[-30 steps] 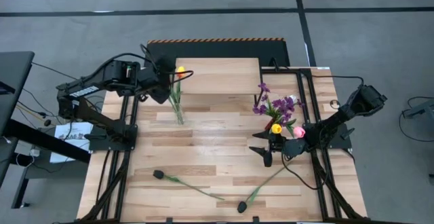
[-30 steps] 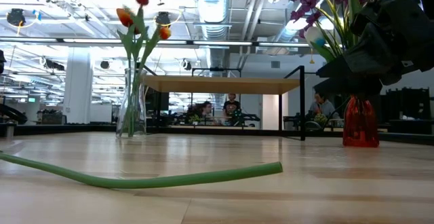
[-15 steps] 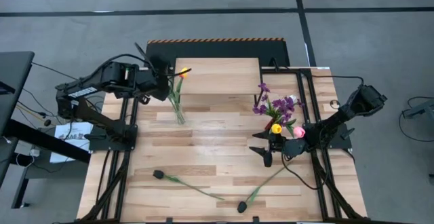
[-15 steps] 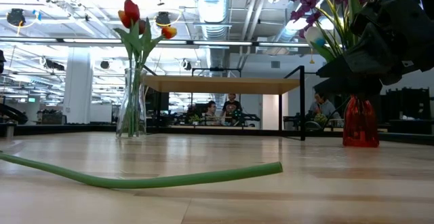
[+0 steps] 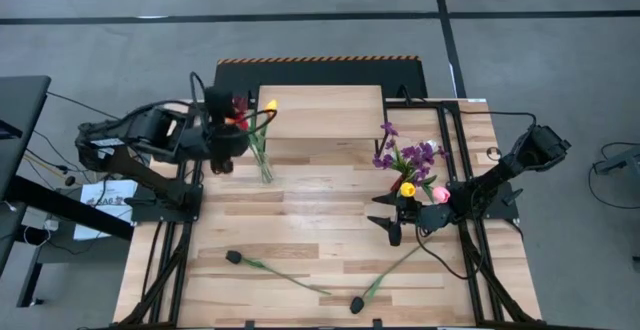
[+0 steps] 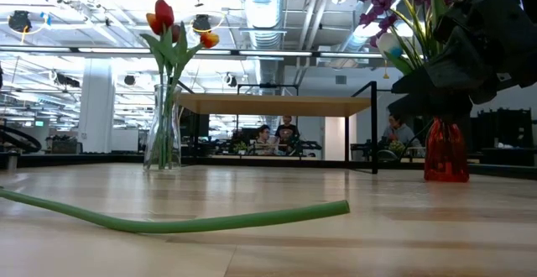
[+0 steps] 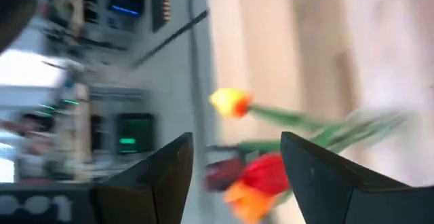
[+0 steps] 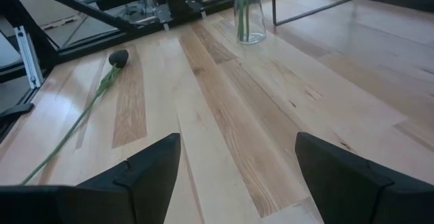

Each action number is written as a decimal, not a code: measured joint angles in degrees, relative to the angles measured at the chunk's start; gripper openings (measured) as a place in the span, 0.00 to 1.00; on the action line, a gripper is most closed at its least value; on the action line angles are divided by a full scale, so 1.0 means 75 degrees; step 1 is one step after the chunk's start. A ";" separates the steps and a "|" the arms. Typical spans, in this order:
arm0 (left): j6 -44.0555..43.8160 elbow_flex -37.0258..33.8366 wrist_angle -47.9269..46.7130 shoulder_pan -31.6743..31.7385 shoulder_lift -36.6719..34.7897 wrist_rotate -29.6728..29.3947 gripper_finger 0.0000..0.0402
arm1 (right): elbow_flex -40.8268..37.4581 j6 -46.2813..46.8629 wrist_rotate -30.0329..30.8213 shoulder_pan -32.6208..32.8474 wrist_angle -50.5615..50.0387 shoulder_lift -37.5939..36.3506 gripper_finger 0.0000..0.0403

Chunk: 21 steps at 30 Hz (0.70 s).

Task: Pick and place flowers into a vace then onto a shelf
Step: Put the left black flower into the transparent vase

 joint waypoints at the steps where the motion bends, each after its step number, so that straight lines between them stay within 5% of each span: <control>1: -0.0485 -0.0003 -0.0012 -0.0075 0.0006 0.0222 0.53 | 0.0000 0.0003 0.0001 0.0000 -0.0003 0.0003 0.71; 11: -0.3569 -0.0644 -0.0379 -0.0668 -0.0006 0.4980 0.53 | 0.0000 0.0000 0.0003 0.0003 0.0159 0.0000 0.71; 21: -0.5273 -0.3877 0.1418 -0.2020 -0.0860 0.4229 0.53 | 0.0000 0.0000 -0.0154 0.0003 0.0270 0.0003 0.71</control>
